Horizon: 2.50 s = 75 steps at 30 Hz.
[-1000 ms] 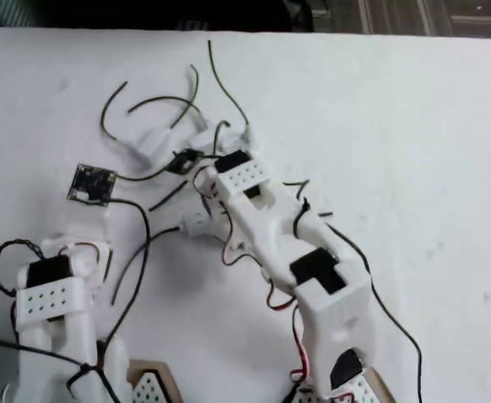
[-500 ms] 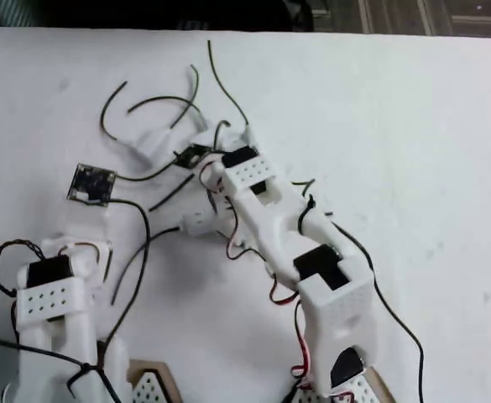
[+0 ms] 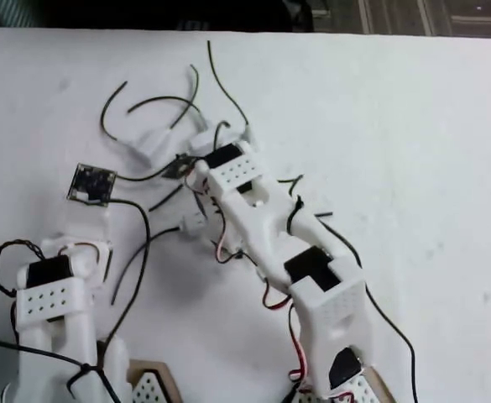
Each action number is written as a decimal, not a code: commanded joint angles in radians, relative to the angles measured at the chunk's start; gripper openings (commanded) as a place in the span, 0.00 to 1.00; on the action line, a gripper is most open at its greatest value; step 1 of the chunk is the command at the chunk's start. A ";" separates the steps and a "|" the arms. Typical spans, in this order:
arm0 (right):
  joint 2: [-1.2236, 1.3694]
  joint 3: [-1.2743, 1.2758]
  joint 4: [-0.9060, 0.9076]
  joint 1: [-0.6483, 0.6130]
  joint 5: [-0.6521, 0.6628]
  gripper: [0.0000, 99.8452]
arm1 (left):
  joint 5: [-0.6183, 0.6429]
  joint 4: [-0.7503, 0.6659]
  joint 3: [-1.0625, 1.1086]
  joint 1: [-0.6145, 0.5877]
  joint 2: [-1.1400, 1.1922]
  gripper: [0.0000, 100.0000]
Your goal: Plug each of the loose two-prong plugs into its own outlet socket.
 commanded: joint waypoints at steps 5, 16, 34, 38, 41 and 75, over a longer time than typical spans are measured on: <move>-0.062 -0.043 0.013 -0.008 -0.008 0.15 | -0.046 0.002 -0.003 -0.005 -0.022 0.02; -0.136 0.057 -0.002 -0.039 -0.008 0.15 | -0.048 0.002 -0.003 -0.005 -0.022 0.02; 0.025 0.103 -0.165 0.041 0.041 0.10 | -0.048 0.002 -0.003 -0.005 -0.022 0.02; 0.019 0.101 -0.186 0.041 0.054 0.05 | -0.048 0.002 -0.003 -0.005 -0.022 0.02; 0.018 0.087 -0.177 0.044 0.057 0.03 | -0.048 0.002 -0.003 -0.005 -0.022 0.02; -0.407 0.232 -0.183 0.318 0.109 0.02 | -0.048 0.002 -0.003 -0.005 -0.019 0.03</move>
